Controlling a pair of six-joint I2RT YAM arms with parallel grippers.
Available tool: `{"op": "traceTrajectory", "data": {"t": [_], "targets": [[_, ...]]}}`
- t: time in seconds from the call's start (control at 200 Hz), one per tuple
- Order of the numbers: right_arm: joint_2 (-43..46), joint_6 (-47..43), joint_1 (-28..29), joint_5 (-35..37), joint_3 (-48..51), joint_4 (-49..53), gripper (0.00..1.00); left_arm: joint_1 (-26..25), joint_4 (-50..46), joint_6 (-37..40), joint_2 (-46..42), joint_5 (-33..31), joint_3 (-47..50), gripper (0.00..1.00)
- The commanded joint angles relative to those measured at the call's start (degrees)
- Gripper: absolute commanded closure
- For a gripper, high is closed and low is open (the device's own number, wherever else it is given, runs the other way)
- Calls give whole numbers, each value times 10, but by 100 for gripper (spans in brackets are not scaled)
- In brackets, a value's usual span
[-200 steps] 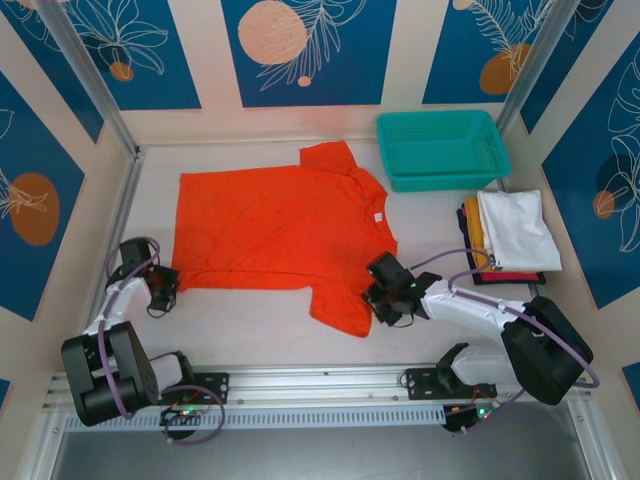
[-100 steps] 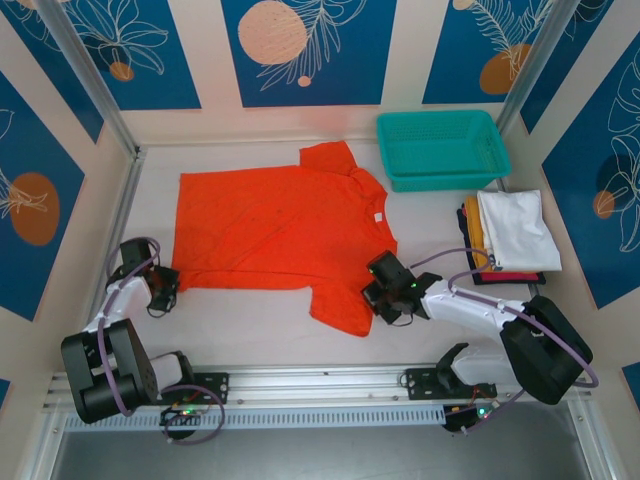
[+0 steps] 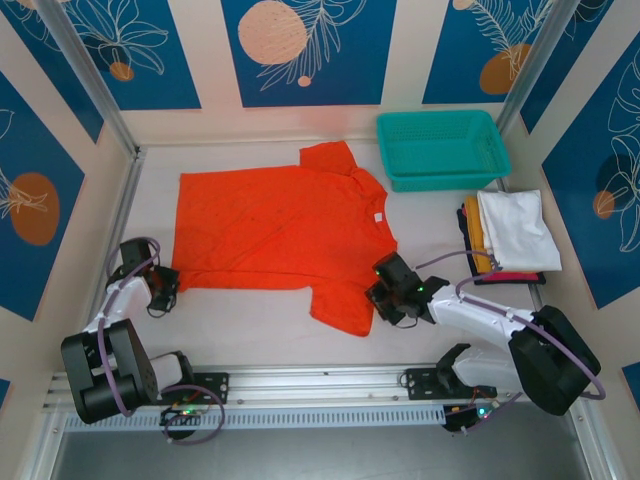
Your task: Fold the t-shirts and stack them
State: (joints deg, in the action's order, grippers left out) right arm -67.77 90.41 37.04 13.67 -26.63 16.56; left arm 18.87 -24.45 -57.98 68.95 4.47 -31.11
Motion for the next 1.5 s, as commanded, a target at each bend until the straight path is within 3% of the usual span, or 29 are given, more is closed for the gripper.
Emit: {"op": "traceTrajectory", "data": {"t": [0.0, 0.545, 0.675, 1.135, 1.495], "targets": [[-9, -5, -7, 2, 4, -20, 66, 7, -2, 8, -6, 5, 1, 100], [-27, -20, -19, -9, 5, -30, 81, 7, 3, 9, -5, 8, 4, 100], [-24, -25, -19, -11, 4, -25, 100, 8, 3, 10, -6, 9, 4, 100], [71, -20, 14, 49, -17, 64, 100, 7, -28, 2, -63, 4, 4, 100], [57, -125, -25, 60, -107, 55, 100, 7, -18, -12, -47, 24, -47, 100]]}}
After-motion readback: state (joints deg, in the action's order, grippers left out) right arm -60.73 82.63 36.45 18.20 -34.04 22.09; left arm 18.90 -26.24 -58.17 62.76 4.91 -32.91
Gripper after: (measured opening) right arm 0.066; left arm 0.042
